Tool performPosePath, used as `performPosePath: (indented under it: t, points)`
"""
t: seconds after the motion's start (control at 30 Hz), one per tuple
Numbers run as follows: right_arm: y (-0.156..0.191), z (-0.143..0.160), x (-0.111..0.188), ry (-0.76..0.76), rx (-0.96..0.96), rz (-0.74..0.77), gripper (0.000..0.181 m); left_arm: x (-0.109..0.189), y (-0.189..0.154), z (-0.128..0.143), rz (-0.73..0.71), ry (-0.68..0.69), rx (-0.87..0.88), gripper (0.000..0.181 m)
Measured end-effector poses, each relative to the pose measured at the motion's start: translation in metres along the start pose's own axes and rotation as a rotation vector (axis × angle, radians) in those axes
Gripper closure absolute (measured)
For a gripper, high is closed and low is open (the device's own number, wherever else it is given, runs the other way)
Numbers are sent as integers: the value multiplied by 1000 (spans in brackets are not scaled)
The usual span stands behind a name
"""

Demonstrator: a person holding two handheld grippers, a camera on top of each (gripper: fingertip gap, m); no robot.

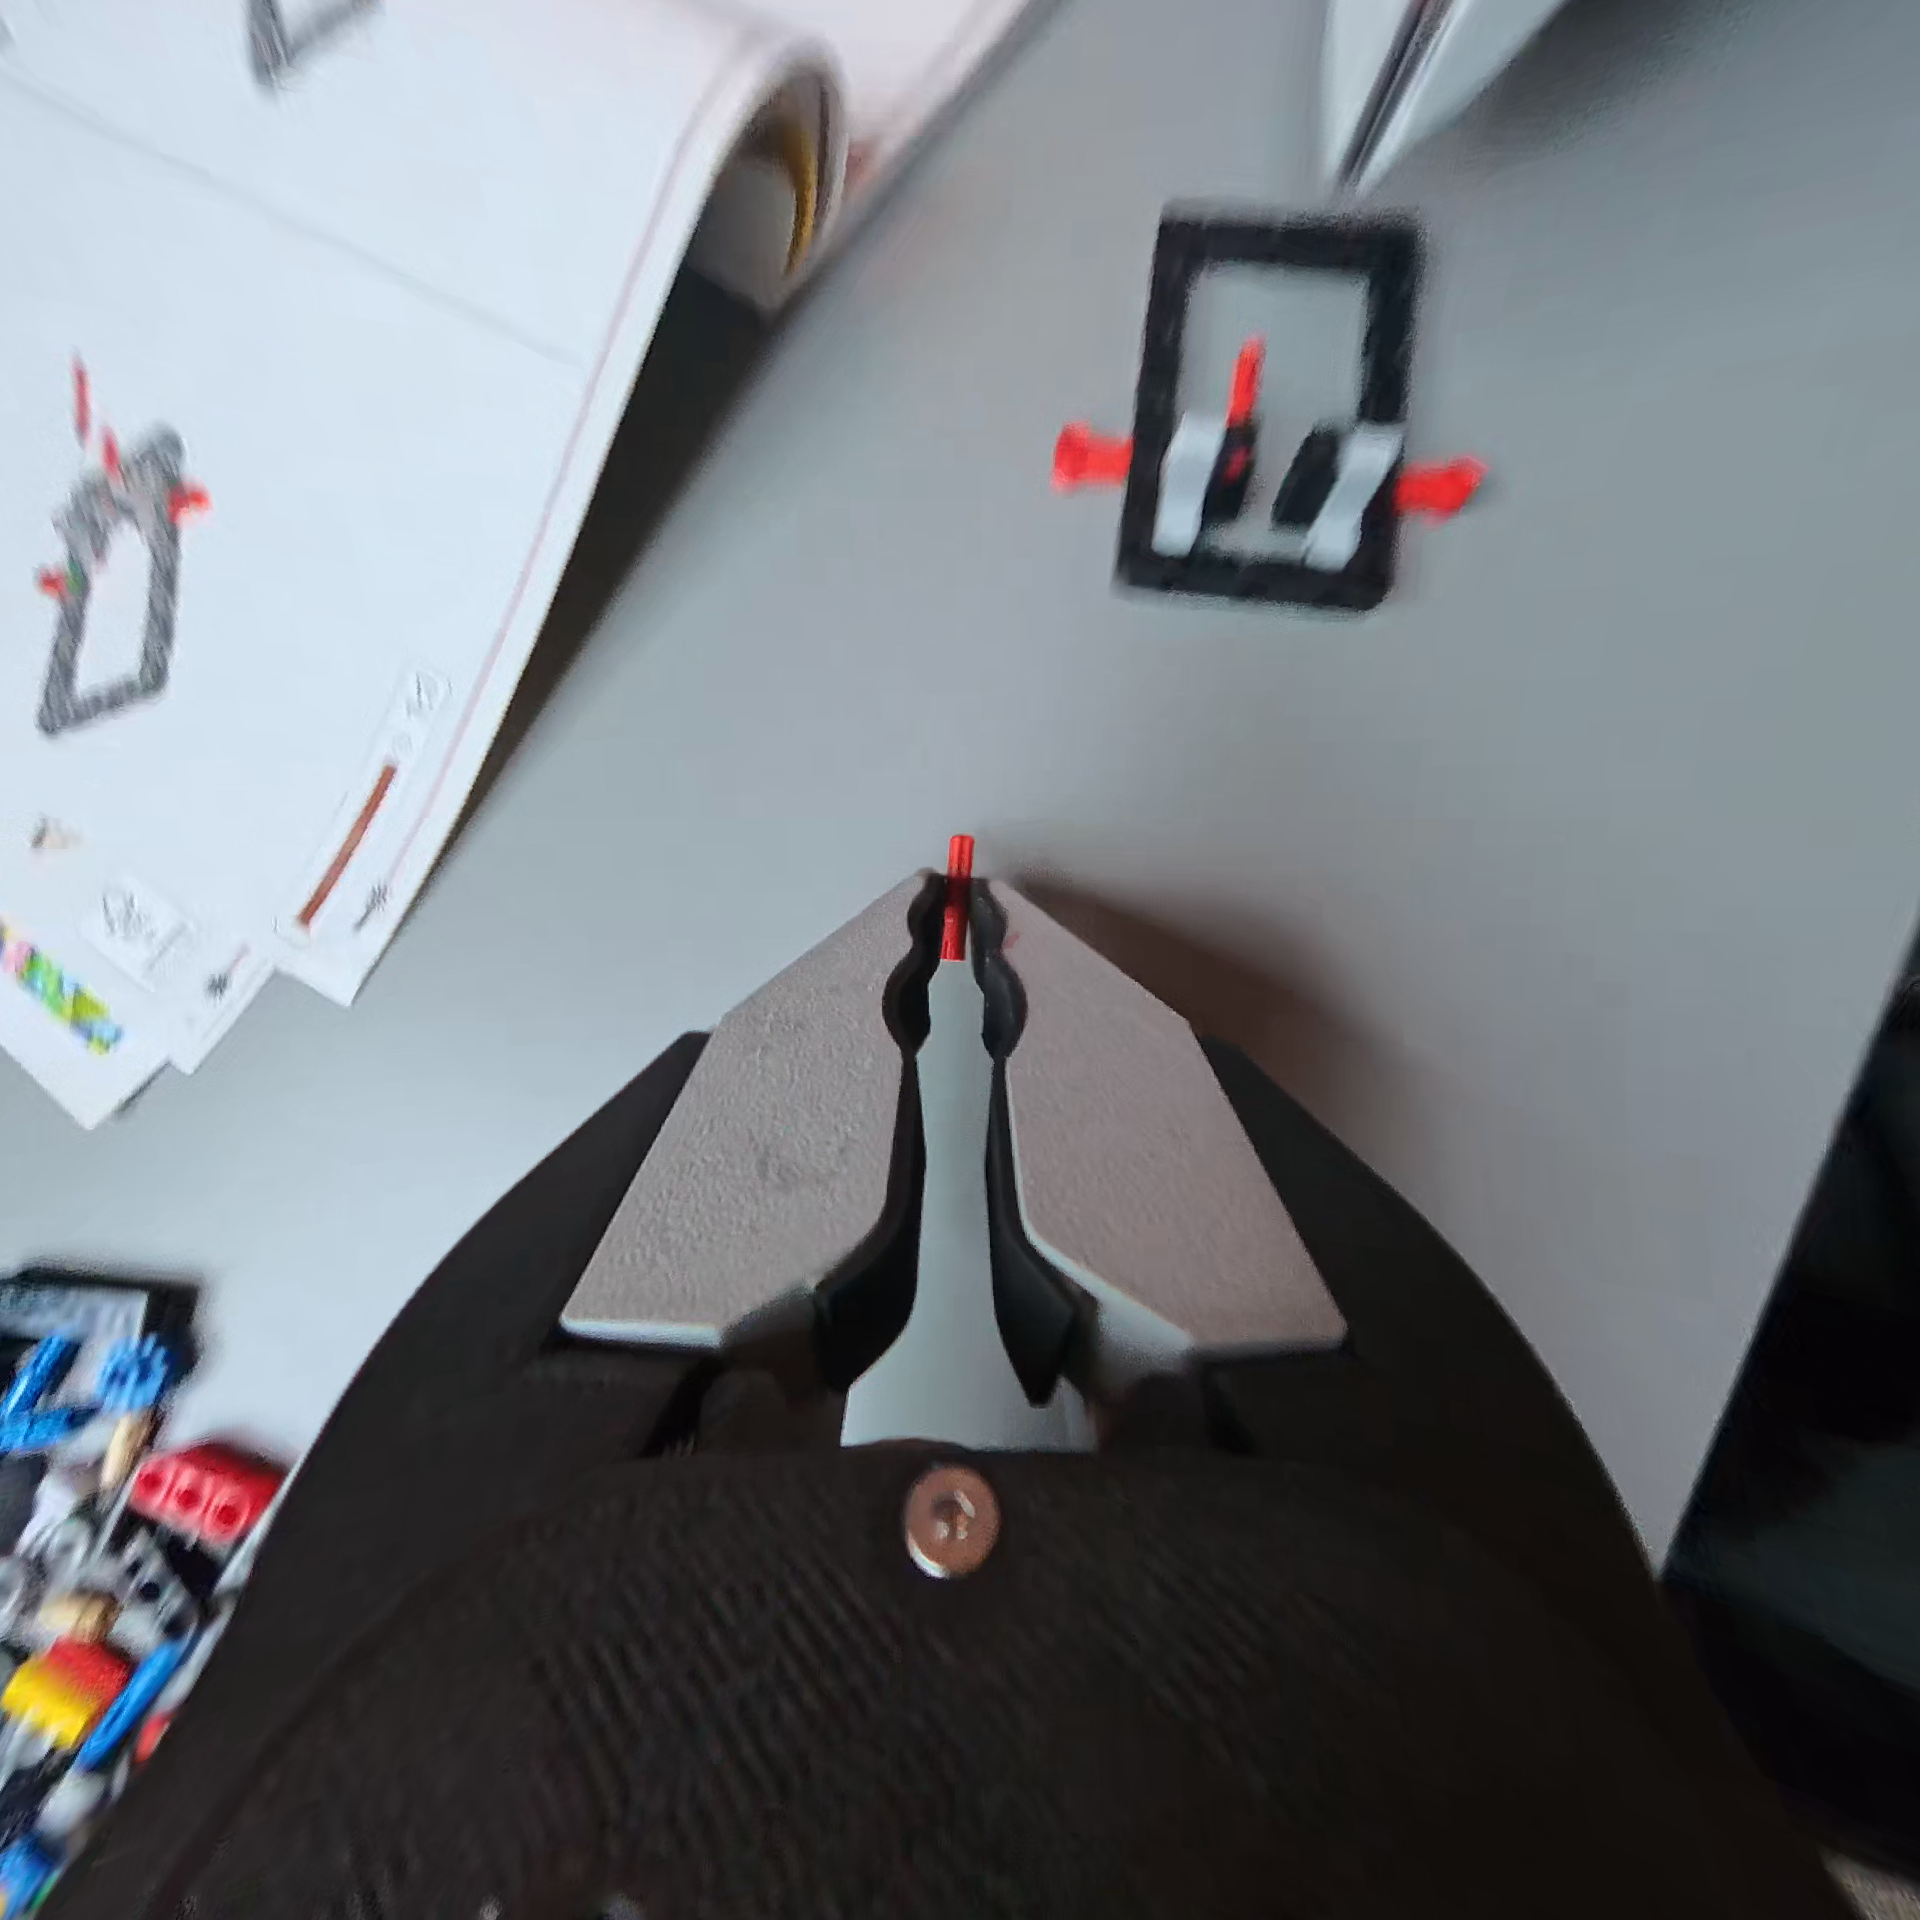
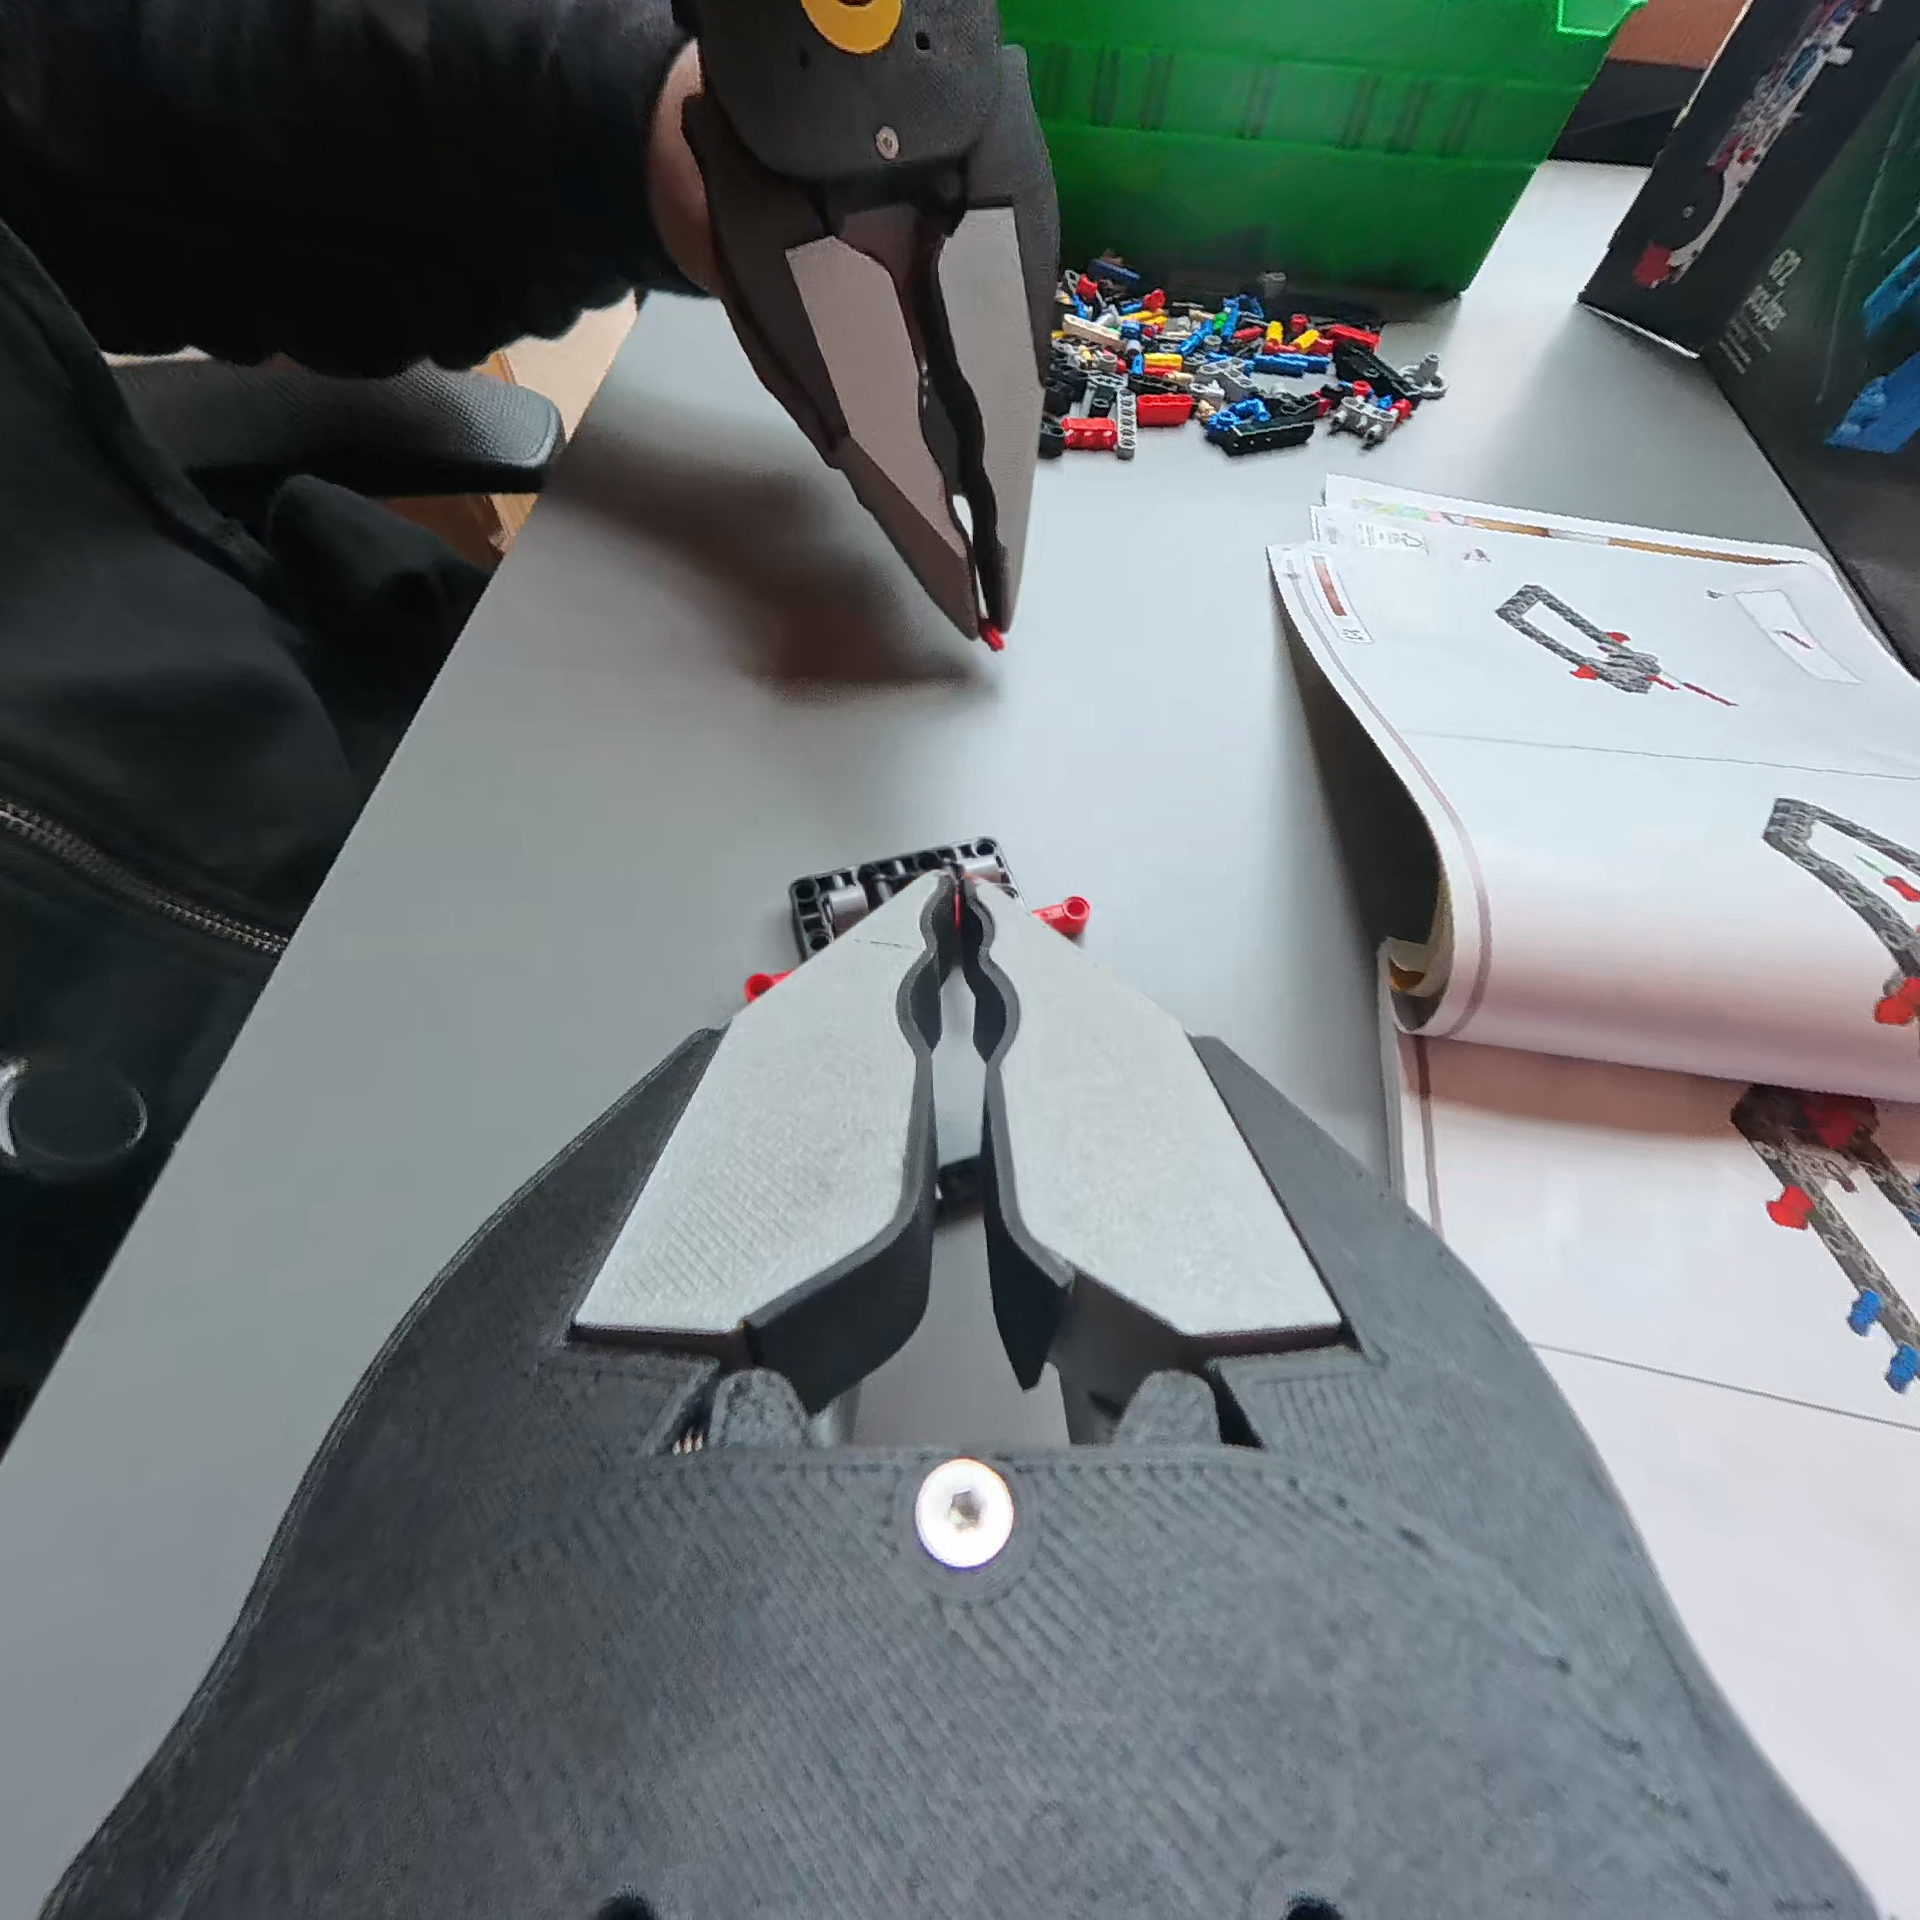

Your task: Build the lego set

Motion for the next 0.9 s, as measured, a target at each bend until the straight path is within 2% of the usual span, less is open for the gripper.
performPosePath:
  t: [0.13, 0.2, 0.33, 0.53, 0.73, 0.9]
  points:
    - [6, -13, -9, -60, -13, -21, 181, 18, -24, -51, 140, -382, 153, 179]
    - [10, -22, -11, -130, -31, -46, 181, 20, -35, -64, 182, -465, 199, 179]
    - [10, -29, -6, -218, -92, -77, 178, 17, -44, -71, 63, -482, 90, 179]
    - [13, -35, -4, -258, -97, -70, 173, 16, -58, -80, 45, -531, 84, 179]
    - [14, -36, 3, -281, -68, -58, 181, 17, -58, -83, 83, -551, 139, 179]
    - [13, -36, 5, -291, -57, -42, 181, 17, -58, -84, 73, -554, 143, 178]
Point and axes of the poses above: each gripper's, where its closed fingertips meet, x back along the fingers, z out of its underside, y = z × x across the jaws, the point moved 7 cm from there along x, back along the fingers, and after that the axes turned 14 degrees about -z, right-handed, at the moved point
